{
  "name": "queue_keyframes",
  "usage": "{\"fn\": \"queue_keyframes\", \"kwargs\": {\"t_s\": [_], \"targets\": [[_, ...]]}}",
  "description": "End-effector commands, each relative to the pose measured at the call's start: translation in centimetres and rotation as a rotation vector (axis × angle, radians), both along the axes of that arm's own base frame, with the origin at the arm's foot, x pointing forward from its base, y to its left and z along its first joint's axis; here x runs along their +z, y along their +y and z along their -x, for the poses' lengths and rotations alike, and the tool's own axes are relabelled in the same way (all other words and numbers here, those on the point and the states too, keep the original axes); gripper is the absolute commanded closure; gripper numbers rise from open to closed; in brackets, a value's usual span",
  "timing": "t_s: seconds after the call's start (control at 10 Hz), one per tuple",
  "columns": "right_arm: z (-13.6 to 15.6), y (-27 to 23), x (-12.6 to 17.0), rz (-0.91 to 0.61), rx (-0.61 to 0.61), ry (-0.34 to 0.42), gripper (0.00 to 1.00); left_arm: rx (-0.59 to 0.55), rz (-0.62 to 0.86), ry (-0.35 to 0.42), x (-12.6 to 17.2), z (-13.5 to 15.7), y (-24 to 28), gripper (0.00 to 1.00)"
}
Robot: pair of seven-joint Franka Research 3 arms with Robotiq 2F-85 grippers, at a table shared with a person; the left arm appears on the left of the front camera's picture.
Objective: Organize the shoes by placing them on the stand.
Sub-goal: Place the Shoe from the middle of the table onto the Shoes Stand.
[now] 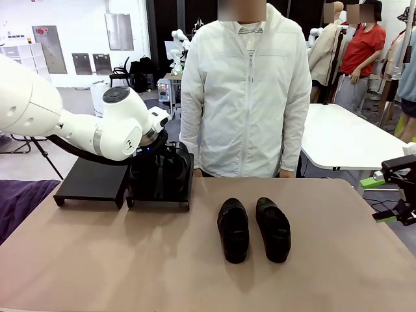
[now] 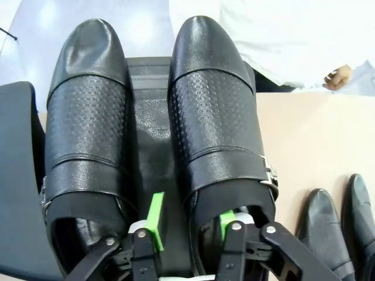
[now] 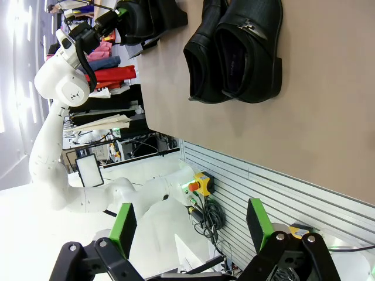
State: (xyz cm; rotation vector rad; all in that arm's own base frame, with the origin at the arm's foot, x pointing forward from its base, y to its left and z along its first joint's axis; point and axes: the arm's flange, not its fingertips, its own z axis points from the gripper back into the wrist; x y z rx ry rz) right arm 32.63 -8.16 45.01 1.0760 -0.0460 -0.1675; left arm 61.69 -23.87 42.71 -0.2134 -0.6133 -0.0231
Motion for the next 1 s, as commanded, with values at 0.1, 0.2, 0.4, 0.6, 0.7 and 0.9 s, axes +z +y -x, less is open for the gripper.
{"fn": "queue_keyframes", "kwargs": {"t_s": [0.1,0.2,0.4,0.6,0.7,0.9], "targets": [[-0.1,0.1,0.4,-0.021,-0.010,0.009,0.00,0.023,0.005,-0.004,0.7,-0.4,-0.6,0.00],[-0.1,0.1,0.4,-0.021,-0.010,0.009,0.00,0.010,0.002,-0.009,1.1,-0.2,-0.6,0.00],[-0.1,0.1,0.4,-0.021,-0.010,0.009,0.00,-0.051,0.019,-0.047,4.3,0.7,-0.9,0.00],[-0.1,0.1,0.4,-0.021,-0.010,0.009,0.00,-0.146,0.022,-0.066,10.0,2.3,0.3,0.00],[-0.1,0.1,0.4,-0.021,-0.010,0.009,0.00,-0.156,-0.009,-0.030,13.5,3.5,2.0,0.00],[-0.1,0.1,0.4,-0.021,-0.010,0.009,0.00,-0.182,-0.054,0.064,17.7,6.2,6.2,0.00]]}}
